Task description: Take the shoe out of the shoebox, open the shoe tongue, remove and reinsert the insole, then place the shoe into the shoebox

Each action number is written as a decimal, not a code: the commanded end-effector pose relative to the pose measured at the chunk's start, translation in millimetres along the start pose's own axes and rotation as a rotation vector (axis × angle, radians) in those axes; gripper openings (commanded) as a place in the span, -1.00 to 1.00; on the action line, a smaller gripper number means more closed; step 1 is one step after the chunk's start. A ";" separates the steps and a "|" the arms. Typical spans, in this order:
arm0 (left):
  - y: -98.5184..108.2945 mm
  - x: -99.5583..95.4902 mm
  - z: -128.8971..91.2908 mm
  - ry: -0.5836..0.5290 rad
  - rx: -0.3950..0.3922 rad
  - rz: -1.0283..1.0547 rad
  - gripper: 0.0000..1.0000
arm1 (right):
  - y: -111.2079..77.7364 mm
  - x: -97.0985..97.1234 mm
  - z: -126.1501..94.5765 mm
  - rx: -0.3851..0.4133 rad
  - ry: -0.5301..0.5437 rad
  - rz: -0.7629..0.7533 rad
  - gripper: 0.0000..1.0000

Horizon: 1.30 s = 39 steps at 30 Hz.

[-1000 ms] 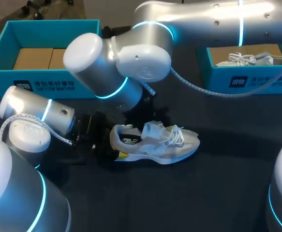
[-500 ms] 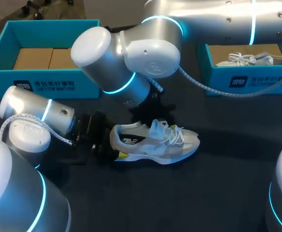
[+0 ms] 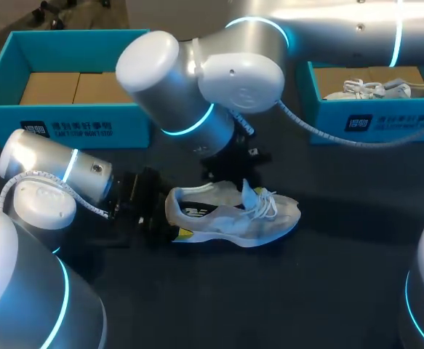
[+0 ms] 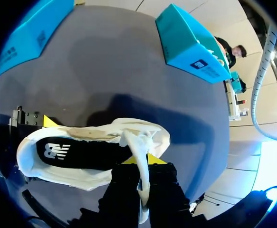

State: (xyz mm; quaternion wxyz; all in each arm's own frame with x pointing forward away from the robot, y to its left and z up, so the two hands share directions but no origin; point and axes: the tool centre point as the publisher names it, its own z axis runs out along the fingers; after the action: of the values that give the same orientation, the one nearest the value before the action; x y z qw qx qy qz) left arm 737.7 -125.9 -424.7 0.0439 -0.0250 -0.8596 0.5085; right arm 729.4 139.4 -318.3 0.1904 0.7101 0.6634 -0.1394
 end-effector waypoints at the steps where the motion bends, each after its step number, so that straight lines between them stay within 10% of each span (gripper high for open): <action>1: 1.2 2.2 0.8 -0.001 -0.004 0.000 -1.00 | -6.4 -11.6 11.4 0.002 0.016 0.536 -1.00; 20: 1.2 2.2 0.8 -0.001 -0.004 0.000 -1.00 | -14.6 -28.7 61.8 0.007 0.006 0.660 -1.00; 28: 1.2 2.2 0.8 -0.001 -0.004 0.000 -1.00 | -18.3 -32.0 81.3 0.030 0.008 0.686 -0.18; 39: 1.2 2.2 0.8 -0.001 -0.004 0.000 -1.00 | -19.8 -30.1 88.7 0.049 0.009 0.679 -0.08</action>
State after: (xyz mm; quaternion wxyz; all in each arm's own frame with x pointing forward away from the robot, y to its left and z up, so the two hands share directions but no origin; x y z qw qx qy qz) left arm 737.5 -126.6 -424.1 0.0440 -0.0249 -0.8597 0.5082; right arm 717.0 71.9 -380.2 0.1692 0.7426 0.6331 -0.1379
